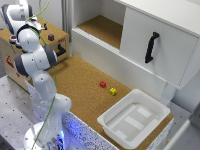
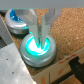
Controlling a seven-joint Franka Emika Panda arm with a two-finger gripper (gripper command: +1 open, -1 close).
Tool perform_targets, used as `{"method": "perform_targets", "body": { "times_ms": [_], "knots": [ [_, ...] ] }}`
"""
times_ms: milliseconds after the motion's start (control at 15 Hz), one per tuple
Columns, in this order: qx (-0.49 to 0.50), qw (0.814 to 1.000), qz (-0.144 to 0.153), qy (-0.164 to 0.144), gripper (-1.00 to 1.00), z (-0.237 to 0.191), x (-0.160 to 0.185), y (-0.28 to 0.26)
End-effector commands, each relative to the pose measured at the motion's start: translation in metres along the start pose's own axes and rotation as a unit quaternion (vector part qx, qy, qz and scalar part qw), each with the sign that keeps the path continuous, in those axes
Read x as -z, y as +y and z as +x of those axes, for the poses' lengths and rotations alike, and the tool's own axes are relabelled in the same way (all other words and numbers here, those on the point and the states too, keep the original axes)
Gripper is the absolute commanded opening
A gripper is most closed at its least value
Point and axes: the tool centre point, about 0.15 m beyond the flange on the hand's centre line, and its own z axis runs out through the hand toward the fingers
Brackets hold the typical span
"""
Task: Switch off the green light
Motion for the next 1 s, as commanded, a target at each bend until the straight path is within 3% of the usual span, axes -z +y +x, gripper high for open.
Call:
{"method": "perform_targets", "body": {
  "times_ms": [0, 267, 333, 400, 467, 733, 933],
  "knots": [
    [-0.012, 0.999, -0.031, 0.006, -1.00, -0.008, 0.000, -0.004],
    [-0.007, 0.996, -0.088, 0.033, -1.00, -0.007, 0.086, -0.009],
    [-0.002, 0.994, -0.096, 0.043, 1.00, -0.005, 0.105, -0.011],
    [0.003, 0.991, -0.121, 0.052, 1.00, -0.001, 0.124, -0.015],
    [0.011, 0.991, -0.126, 0.051, 1.00, 0.004, 0.131, -0.014],
    [0.021, 0.996, -0.076, 0.047, 1.00, 0.017, 0.114, -0.001],
    [0.032, 0.996, -0.068, 0.041, 1.00, 0.030, 0.109, 0.008]
  ]
}}
